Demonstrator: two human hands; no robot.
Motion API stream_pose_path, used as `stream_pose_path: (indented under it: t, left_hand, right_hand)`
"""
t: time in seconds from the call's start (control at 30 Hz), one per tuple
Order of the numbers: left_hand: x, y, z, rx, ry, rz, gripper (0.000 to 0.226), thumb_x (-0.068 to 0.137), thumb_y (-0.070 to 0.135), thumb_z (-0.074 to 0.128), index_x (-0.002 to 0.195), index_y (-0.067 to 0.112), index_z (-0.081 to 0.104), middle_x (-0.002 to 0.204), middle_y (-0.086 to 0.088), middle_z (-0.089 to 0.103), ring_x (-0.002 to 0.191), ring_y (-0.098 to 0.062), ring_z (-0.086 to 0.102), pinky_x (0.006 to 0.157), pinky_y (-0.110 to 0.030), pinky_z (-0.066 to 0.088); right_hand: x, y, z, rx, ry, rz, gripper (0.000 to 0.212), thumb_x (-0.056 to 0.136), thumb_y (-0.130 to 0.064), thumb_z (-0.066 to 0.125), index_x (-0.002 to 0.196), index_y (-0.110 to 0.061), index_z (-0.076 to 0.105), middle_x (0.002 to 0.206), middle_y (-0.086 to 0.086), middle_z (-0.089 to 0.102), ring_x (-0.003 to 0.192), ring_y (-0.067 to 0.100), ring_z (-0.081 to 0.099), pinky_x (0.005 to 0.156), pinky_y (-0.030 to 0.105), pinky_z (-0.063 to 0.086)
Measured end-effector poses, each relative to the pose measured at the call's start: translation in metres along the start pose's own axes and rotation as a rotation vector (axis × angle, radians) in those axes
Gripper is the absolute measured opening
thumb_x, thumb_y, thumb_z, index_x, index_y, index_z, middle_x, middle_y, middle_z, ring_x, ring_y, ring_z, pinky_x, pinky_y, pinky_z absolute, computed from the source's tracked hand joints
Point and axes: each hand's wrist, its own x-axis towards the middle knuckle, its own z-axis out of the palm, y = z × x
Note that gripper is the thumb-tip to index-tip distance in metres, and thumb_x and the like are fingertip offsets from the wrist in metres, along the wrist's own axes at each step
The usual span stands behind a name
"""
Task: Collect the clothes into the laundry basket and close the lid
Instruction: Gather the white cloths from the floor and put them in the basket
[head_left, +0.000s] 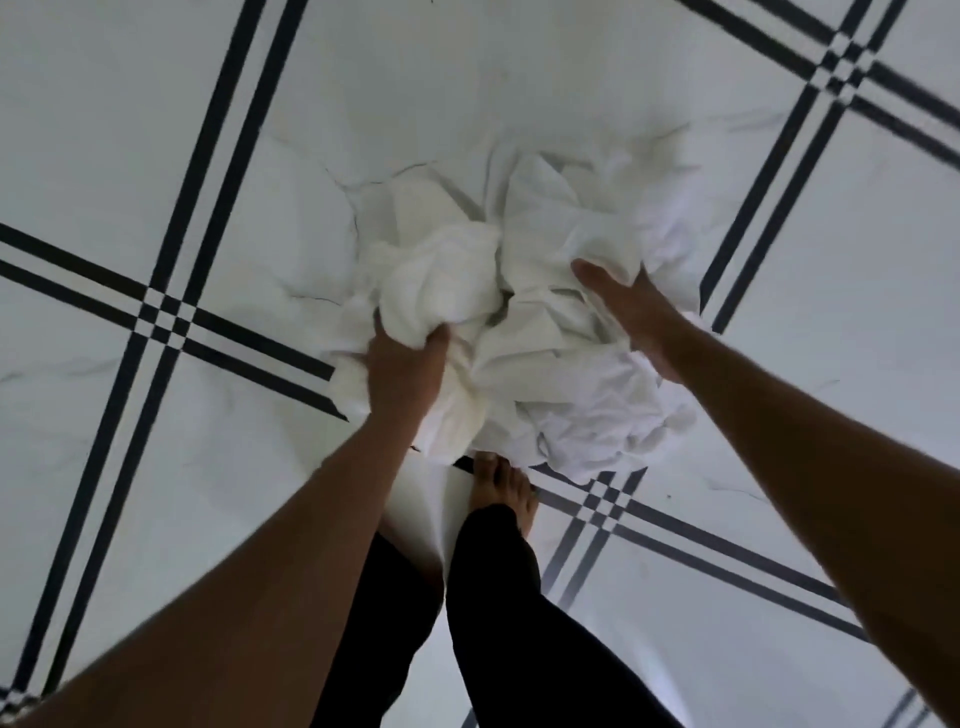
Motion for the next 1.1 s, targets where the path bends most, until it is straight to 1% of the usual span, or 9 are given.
stream_pose_path:
  t: [0.1,0.2,0.3,0.4,0.53,0.73,0.9,1.0,1.1]
  left_hand:
    - [-0.015,0.007,0.014,-0.259,-0.170,-0.134,0.075,0.090,0.065,0.058,0.150,0.024,0.046,0.148,0.002,0.055,0.139,-0.020,0.049,0.118,-0.035,0.037]
    - [-0.053,0.023,-0.005,-0.433,-0.258,-0.255,0.080,0.079,0.082,0.049,0.134,0.026,0.063,0.124,0.003,0.072,0.123,-0.022,0.064,0.111,-0.039,0.046]
    - [-0.093,0.020,-0.068,-0.425,-0.150,-0.330,0.077,0.089,0.080,0.040,0.147,0.030,0.047,0.131,0.013,0.051,0.128,-0.012,0.047,0.110,-0.024,0.027]
    - [-0.140,0.017,-0.134,-0.464,-0.053,-0.407,0.118,0.056,0.104,0.045,0.150,0.033,0.045,0.155,-0.001,0.049,0.140,-0.023,0.046,0.122,-0.042,0.029]
    - [-0.223,0.048,-0.218,-0.711,-0.020,-0.291,0.069,0.092,0.072,0.046,0.145,0.027,0.052,0.133,0.004,0.063,0.119,-0.015,0.060,0.105,-0.032,0.043]
    - [-0.342,0.044,-0.308,-0.994,0.236,-0.222,0.075,0.077,0.083,0.053,0.131,0.032,0.061,0.122,0.008,0.071,0.112,-0.010,0.066,0.110,-0.035,0.044]
    - [-0.450,-0.009,-0.331,-1.269,0.453,-0.292,0.078,0.075,0.087,0.051,0.133,0.037,0.061,0.124,0.005,0.072,0.117,-0.018,0.066,0.103,-0.038,0.050]
    - [-0.517,-0.066,-0.328,-1.412,0.630,-0.311,0.047,0.094,0.067,0.046,0.129,0.039,0.057,0.118,0.009,0.071,0.106,-0.007,0.065,0.087,-0.026,0.050]
    - [-0.583,-0.125,-0.312,-1.561,0.796,-0.330,0.057,0.086,0.072,0.049,0.132,0.039,0.056,0.115,0.013,0.071,0.105,-0.004,0.065,0.092,-0.029,0.049]
  right_hand:
    - [-0.021,-0.002,0.051,0.091,-0.261,0.052,0.067,0.093,-0.062,0.056,0.149,-0.027,0.046,0.143,-0.014,0.054,0.125,0.004,0.052,0.103,0.022,0.043]
    - [-0.070,-0.021,0.092,0.066,-0.341,0.153,0.090,0.063,-0.082,0.060,0.135,-0.027,0.062,0.128,-0.004,0.070,0.117,0.017,0.066,0.108,0.038,0.049]
    - [-0.136,-0.052,0.107,0.024,-0.376,0.139,0.065,0.077,-0.072,0.061,0.127,-0.030,0.065,0.118,-0.007,0.074,0.109,0.017,0.070,0.102,0.038,0.053]
    - [-0.214,-0.099,0.109,-0.044,-0.446,0.061,0.026,0.093,-0.050,0.062,0.110,-0.031,0.067,0.110,-0.011,0.075,0.107,0.012,0.069,0.091,0.027,0.054]
    - [-0.319,-0.162,0.122,-0.207,-0.551,-0.040,0.054,0.086,-0.055,0.067,0.133,-0.030,0.061,0.125,-0.013,0.072,0.119,0.010,0.065,0.104,0.033,0.049]
    - [-0.446,-0.212,0.167,-0.476,-0.658,-0.225,0.058,0.080,-0.062,0.070,0.131,-0.038,0.061,0.123,-0.014,0.071,0.117,0.012,0.065,0.103,0.034,0.051]
    - [-0.546,-0.190,0.197,-0.670,-0.904,-0.236,0.007,0.098,-0.039,0.060,0.104,-0.039,0.063,0.098,-0.025,0.070,0.095,-0.006,0.066,0.073,0.013,0.052]
    - [-0.611,-0.147,0.216,-0.877,-1.070,-0.238,0.039,0.084,-0.059,0.068,0.119,-0.044,0.059,0.111,-0.020,0.069,0.102,0.002,0.064,0.086,0.026,0.052]
    - [-0.663,-0.082,0.231,-1.019,-1.222,-0.201,0.052,0.073,-0.069,0.069,0.119,-0.047,0.060,0.109,-0.018,0.075,0.100,0.006,0.071,0.080,0.028,0.057]
